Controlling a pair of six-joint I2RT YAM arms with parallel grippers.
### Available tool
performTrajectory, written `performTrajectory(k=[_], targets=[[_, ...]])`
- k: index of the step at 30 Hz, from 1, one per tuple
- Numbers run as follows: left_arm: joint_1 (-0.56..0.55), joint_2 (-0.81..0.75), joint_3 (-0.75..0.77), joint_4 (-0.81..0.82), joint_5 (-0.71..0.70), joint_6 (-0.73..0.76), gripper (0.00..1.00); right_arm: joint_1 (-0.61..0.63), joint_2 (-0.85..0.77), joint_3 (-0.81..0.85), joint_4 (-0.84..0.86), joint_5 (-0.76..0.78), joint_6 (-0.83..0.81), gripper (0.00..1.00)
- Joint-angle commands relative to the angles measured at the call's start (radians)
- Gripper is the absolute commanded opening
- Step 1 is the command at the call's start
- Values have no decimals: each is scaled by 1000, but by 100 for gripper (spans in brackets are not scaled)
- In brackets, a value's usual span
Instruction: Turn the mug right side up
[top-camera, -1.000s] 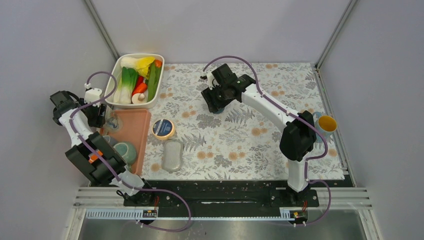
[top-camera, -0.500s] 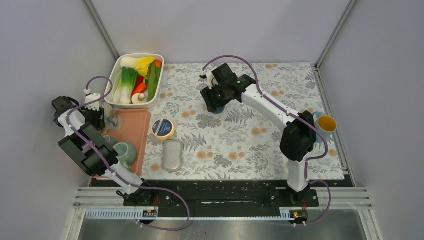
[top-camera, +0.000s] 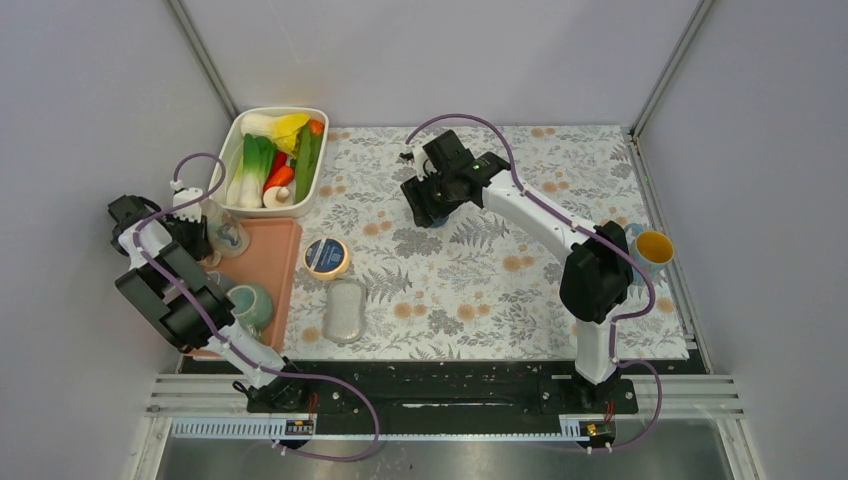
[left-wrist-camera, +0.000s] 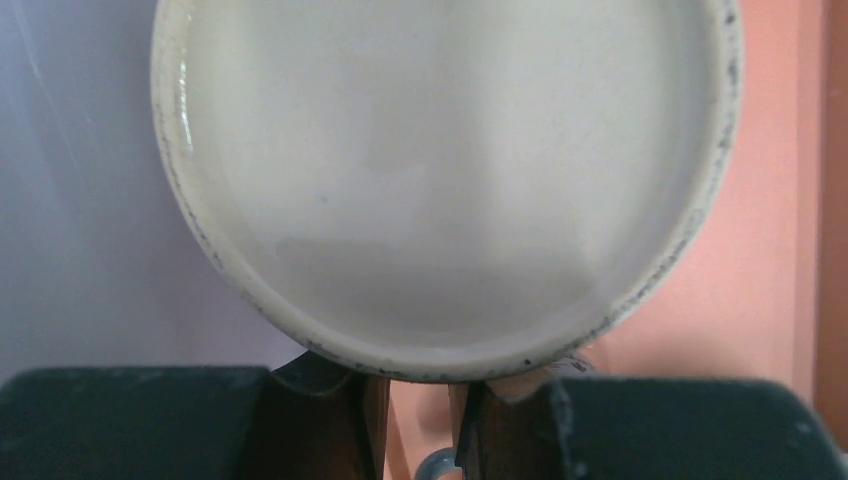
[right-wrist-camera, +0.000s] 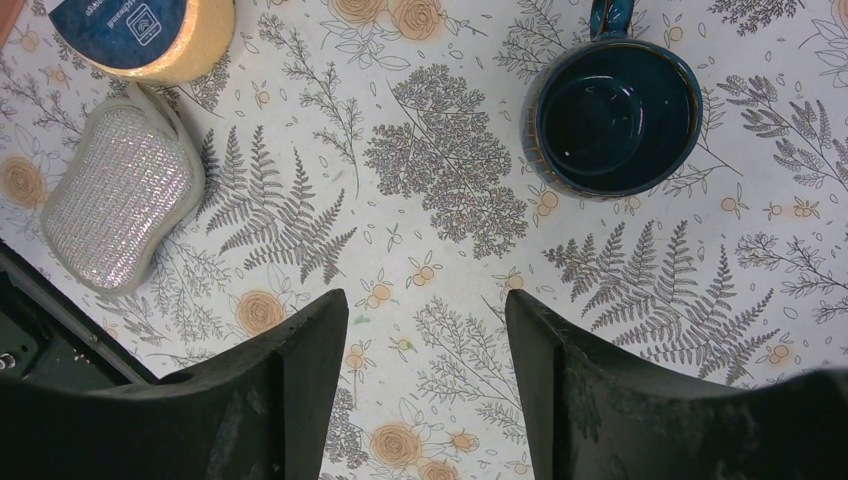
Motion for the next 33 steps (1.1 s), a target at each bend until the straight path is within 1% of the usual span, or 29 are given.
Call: performTrajectory(k=[1, 6, 10, 14, 19, 23, 25, 26, 28, 29, 33], targets=[[12, -119, -21, -11, 163, -78, 0, 26, -71, 7, 58, -27, 43, 68], [10, -199, -14, -11, 296, -203, 0, 82, -96, -20, 172, -61, 121, 68], [-5, -221, -29, -12, 340, -257, 0, 122, -103, -80, 337, -93, 216, 68], [-26, -235, -30, -29, 401, -309, 0, 145, -84, -114, 468, -116, 301, 67], [-79, -274, -14, -73, 515, -372, 0, 171, -59, -142, 664, -192, 401, 68], [-160, -316, -15, -87, 580, -421, 0, 176, -56, -216, 928, -240, 528, 75], [-201, -334, -12, -87, 611, -454, 0, 175, -41, -231, 1018, -242, 586, 76], [-221, -341, -7, -86, 625, -470, 0, 176, -34, -235, 1048, -240, 617, 77], [-259, -354, 1, -88, 647, -501, 0, 177, -16, -243, 1111, -240, 656, 84], [-274, -359, 4, -88, 661, -514, 0, 176, -8, -244, 1148, -245, 684, 85], [-324, -373, 14, -88, 729, -577, 0, 175, 18, -240, 1215, -256, 747, 86]])
